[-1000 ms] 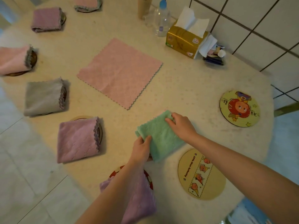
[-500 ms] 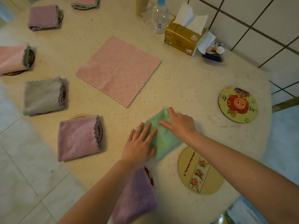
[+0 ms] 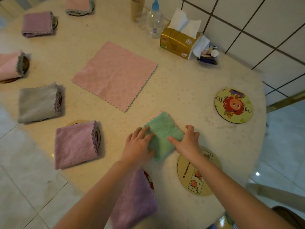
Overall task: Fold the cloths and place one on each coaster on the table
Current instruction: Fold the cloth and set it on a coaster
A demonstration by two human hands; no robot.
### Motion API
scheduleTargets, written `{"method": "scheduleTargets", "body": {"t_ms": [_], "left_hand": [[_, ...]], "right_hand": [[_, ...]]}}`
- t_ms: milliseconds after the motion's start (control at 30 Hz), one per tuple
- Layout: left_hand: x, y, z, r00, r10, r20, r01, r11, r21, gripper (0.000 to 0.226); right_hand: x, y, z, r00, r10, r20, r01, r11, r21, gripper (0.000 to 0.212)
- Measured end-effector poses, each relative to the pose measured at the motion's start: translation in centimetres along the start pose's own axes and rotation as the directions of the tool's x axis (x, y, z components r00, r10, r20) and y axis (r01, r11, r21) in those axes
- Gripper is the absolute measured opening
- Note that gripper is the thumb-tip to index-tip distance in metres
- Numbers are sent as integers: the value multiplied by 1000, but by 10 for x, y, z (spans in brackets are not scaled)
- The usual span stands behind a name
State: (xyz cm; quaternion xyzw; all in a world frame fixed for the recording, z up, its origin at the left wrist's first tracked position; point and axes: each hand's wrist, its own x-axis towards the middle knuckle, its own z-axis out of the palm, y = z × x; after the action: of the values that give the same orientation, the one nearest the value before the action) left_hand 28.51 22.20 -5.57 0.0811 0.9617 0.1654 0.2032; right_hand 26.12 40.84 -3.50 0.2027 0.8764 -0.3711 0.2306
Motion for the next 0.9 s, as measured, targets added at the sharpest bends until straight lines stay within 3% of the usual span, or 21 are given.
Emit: {"method": "scheduleTargets", "body": {"t_ms": [67, 167, 267, 333, 367, 433, 567, 667, 800, 900], "left_hand": [[5, -2, 0, 990, -32, -137, 10, 987, -160, 47], [13, -3, -3, 937, -258, -234, 147, 903, -404, 37], [23, -2, -11, 896, -419, -147, 275, 784, -557, 49], [29, -1, -16, 866, -499, -26, 363, 664, -654, 49], [31, -1, -19, 844, -534, 50, 413, 587, -696, 48], [32, -2, -27, 809, -559, 185, 496, 478, -725, 48], [25, -6, -35, 803, -521, 289, 530, 403, -746, 40], [12, -3, -38, 842, -412, 349, 484, 289, -826, 22], [-5, 23, -35, 880, -139, 454, 460, 14, -888, 27], [-15, 49, -21, 885, -35, 464, 464, -26, -886, 26]], "right_hand": [[-3, -2, 4, 999, 42, -34, -39, 997, 69, 91], [-3, -2, 9, 992, 98, -84, -83, 982, 170, 93], [3, 0, 14, 969, 245, -34, -210, 887, 412, 88], [5, 1, 16, 935, 349, 65, -314, 729, 608, 72], [5, 1, 16, 924, 365, 115, -345, 668, 659, 61], [3, 1, 17, 918, 352, 181, -381, 660, 647, 47], [-1, -1, 12, 939, 279, 202, -345, 736, 582, 40], [-13, 0, -5, 955, 170, 243, -293, 683, 670, 26], [-33, 24, -40, 973, 50, 227, -208, 620, 756, 33], [-46, 56, -65, 978, 51, 204, -198, 552, 810, 42]]}}
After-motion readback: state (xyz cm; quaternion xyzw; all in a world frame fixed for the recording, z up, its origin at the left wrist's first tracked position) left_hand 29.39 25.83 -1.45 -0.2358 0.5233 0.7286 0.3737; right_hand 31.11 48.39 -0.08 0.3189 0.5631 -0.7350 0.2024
